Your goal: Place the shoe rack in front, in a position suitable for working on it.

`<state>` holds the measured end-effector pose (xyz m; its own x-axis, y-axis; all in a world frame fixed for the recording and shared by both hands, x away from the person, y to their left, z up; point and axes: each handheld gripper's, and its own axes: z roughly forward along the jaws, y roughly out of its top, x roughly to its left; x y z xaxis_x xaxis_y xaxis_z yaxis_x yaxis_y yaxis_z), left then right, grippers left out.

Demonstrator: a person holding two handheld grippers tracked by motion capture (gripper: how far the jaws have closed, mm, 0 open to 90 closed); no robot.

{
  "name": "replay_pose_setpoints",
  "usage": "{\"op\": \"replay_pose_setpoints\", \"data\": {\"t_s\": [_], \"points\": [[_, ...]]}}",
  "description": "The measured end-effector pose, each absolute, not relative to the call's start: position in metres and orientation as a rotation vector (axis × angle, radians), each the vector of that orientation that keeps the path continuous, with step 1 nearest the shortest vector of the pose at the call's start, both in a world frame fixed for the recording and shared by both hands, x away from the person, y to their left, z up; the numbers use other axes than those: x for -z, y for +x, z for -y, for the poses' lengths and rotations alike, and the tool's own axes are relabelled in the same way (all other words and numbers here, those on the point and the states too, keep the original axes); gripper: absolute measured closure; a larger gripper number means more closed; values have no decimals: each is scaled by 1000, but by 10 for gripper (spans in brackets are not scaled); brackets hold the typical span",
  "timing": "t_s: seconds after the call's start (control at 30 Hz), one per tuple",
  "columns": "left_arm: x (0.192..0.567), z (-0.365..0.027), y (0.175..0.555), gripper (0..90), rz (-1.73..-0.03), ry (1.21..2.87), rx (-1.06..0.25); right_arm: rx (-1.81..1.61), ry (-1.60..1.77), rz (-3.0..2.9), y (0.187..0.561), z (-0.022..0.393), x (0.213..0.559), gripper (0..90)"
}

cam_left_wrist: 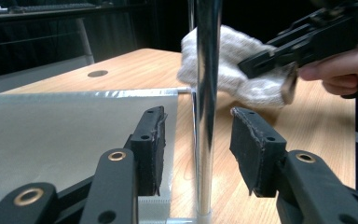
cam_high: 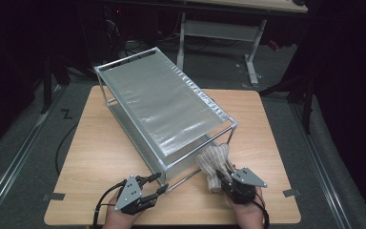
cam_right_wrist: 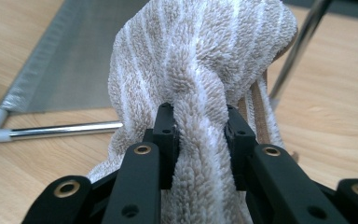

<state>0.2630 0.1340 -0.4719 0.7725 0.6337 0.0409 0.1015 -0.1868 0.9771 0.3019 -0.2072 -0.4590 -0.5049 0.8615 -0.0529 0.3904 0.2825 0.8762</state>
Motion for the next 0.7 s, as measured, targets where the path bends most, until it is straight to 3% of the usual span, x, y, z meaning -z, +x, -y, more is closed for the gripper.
{"op": "replay_pose_setpoints", "data": {"t_s": [0.47, 0.7], "points": [[481, -119, 270, 623, -564, 1750, -503, -1313, 1090, -1764, 262, 243, 406, 719], [486, -115, 267, 638, -615, 1767, -519, -1440, 975, -1707, 256, 232, 365, 717]]}}
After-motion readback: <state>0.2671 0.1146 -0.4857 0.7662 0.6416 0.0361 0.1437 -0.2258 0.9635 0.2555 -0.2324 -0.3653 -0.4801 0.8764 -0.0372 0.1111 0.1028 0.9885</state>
